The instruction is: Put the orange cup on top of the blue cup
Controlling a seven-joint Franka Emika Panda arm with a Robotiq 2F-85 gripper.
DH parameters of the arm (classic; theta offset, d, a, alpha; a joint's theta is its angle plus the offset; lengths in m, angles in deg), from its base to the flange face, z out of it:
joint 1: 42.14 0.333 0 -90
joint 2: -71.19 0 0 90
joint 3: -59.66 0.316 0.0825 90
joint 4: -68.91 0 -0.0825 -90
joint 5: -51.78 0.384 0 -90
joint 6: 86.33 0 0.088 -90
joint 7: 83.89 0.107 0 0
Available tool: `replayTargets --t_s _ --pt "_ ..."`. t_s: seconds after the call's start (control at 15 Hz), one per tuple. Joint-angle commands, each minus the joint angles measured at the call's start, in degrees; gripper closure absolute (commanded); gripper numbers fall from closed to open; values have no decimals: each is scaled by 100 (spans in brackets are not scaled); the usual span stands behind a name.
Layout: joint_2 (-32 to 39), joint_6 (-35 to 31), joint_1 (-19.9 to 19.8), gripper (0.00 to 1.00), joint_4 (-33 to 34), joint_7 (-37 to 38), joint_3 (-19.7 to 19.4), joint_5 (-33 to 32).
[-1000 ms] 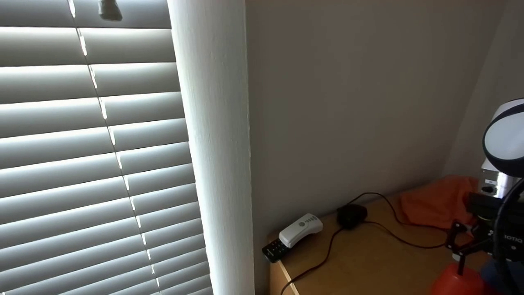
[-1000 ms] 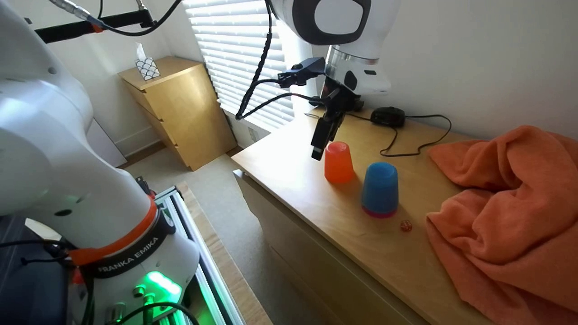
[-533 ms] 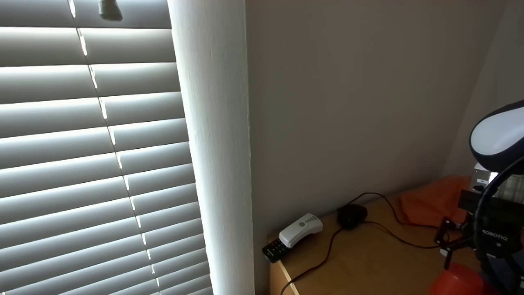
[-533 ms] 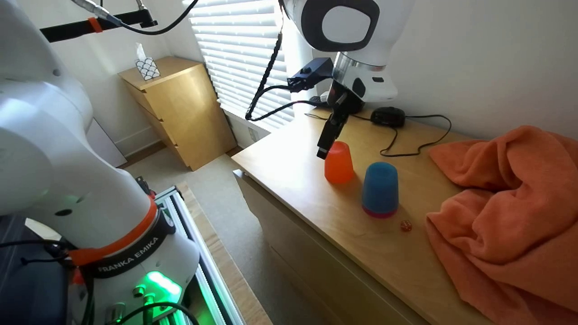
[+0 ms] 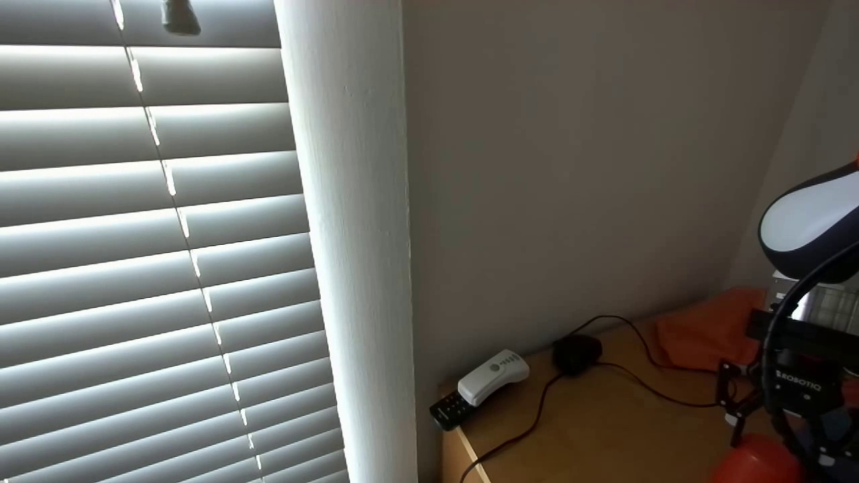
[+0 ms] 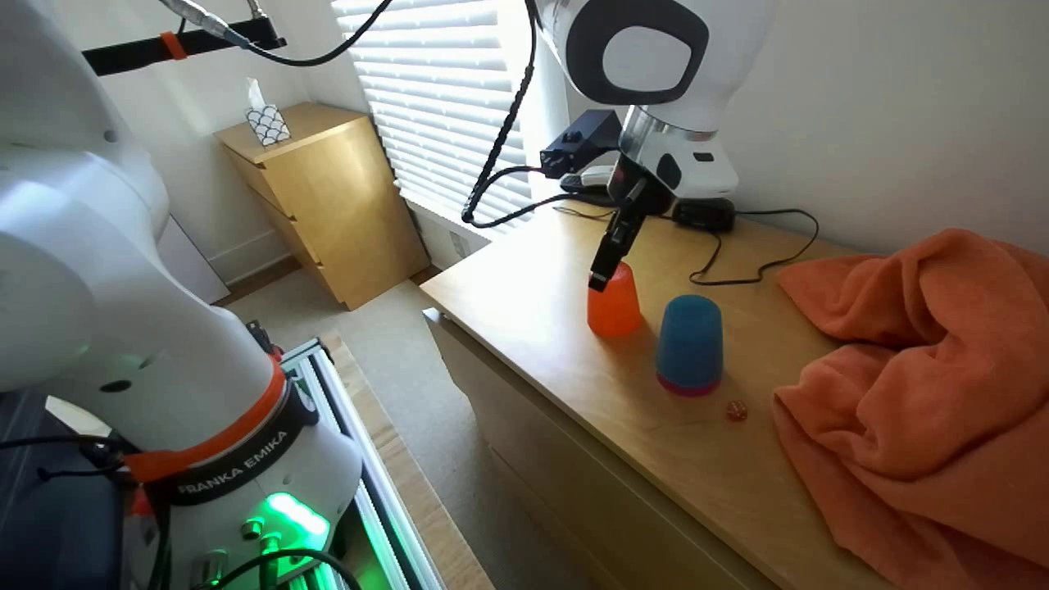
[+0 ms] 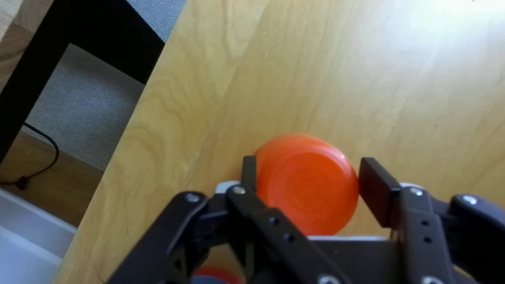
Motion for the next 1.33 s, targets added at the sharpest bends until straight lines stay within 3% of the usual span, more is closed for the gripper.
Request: replayTargets --t_s 0.0,0.33,1.0,1.27 --pt "119 -21 55 61 84 -218 -118 207" --pt "-15 -69 84 61 48 -128 -164 160" --pt "-1628 174 -83 61 -272 190 -441 51" --pt "-2177 242 -280 61 -344 709 -517 28"
